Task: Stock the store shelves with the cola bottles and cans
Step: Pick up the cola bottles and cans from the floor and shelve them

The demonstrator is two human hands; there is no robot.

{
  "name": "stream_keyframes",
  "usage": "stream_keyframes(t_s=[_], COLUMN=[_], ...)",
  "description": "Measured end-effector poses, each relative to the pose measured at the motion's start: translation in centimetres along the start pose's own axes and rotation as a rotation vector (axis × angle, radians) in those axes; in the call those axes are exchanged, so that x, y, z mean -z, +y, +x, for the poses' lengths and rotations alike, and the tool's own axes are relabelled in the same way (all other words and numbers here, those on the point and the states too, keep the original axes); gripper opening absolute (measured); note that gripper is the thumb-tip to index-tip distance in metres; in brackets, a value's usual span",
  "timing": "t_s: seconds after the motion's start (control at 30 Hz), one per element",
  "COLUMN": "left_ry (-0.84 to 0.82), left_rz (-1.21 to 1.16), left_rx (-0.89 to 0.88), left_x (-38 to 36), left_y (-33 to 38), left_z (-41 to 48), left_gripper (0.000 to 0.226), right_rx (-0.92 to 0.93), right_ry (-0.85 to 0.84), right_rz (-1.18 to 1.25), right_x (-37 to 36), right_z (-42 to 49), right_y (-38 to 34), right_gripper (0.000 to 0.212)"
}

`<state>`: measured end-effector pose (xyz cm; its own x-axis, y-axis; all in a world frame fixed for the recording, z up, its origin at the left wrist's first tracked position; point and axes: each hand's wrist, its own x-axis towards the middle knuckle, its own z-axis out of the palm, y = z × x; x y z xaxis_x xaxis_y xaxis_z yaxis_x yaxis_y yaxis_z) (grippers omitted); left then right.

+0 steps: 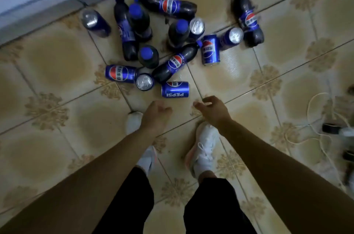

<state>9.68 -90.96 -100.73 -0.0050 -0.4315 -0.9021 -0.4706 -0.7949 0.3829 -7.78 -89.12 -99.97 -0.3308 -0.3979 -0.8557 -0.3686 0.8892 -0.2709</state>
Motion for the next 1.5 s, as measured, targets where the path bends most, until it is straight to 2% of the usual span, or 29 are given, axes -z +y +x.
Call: stream_keyframes(t_s=[0.13, 0.23, 0.27, 0.33, 0.43, 0.6, 0.67, 0.77, 0.83, 0.9, 1.03, 1.17, 1.27, 1.37, 1.5], left_ry=[0.067, 0.126, 0.142, 0.181, 0.202, 0.147, 0.113, 0.091, 0.097, 0.126, 0.3, 0.503, 0.645, 0.731, 0.836], left_rz=[-0.058, -0.114, -0.163, -0.26, -0.321, -0.339, -0.367, -0.371, -0.436, -0.556, -0.638, -0.687, -0.766, -0.758, -0.687], left_rx=[0.06, 0.064, 0.066, 0.108, 0.199, 0.204, 0.195, 0.216, 0.247, 0.25, 0.072, -0.129, -0.34, -0.576, -0.838], left_x=[-3.2, -4.8, -5.2, -6.0, -6.5, -5.7, -5.0, -3.9, -2.9, -1.9, 0.8, 3.6, 5.8, 9.0, 14.4], left_y=[-2.6, -3.7, -3.8, -3.7, -3.4, -1.3, 0.5, 3.9, 6.9, 9.9, 15.7, 19.4, 20.7, 20.8, 19.5], left_z=[9.4, 13.6, 14.1, 14.2, 13.0, 6.0, 1.7, -5.7, -11.0, -16.2, -26.7, -37.2, -44.1, -49.7, -55.9], left_gripper=[0.049, 0.052, 0.051, 0.053, 0.054, 0.051, 0.056, 0.07, 0.065, 0.05, 0.022, 0.023, 0.016, 0.021, 0.028], right_rx=[-0.147, -0.31, -0.336, -0.381, -0.424, -0.412, -0.408, -0.34, -0.259, -0.21, -0.141, -0.021, 0.055, 0.13, 0.294], right_ry=[0.006, -0.127, -0.173, -0.218, -0.186, -0.104, -0.034, -0.005, -0.055, -0.087, -0.152, -0.286, -0.419, -0.55, -0.741], right_rz=[0.264, 0.528, 0.587, 0.672, 0.734, 0.83, 0.859, 0.768, 0.708, 0.687, 0.704, 0.676, 0.748, 0.792, 0.658], right_x=[-3.4, -5.8, -6.5, -7.8, -8.1, -3.8, -0.5, 4.4, 7.4, 10.2, 16.1, 20.0, 21.0, 20.5, 18.6], right_z=[9.6, 13.8, 14.5, 15.7, 15.6, 8.5, 3.4, -5.1, -11.0, -16.5, -26.6, -36.0, -41.8, -46.1, -51.5], right_y=[1.5, 1.4, 1.1, 0.4, -0.3, 0.7, 0.6, -1.2, -3.4, -5.7, -10.3, -14.1, -16.4, -18.6, -21.8], right_gripper=[0.051, 0.074, 0.075, 0.06, 0.03, 0.021, 0.029, 0.044, 0.044, 0.039, 0.043, 0.051, 0.046, 0.059, 0.073])
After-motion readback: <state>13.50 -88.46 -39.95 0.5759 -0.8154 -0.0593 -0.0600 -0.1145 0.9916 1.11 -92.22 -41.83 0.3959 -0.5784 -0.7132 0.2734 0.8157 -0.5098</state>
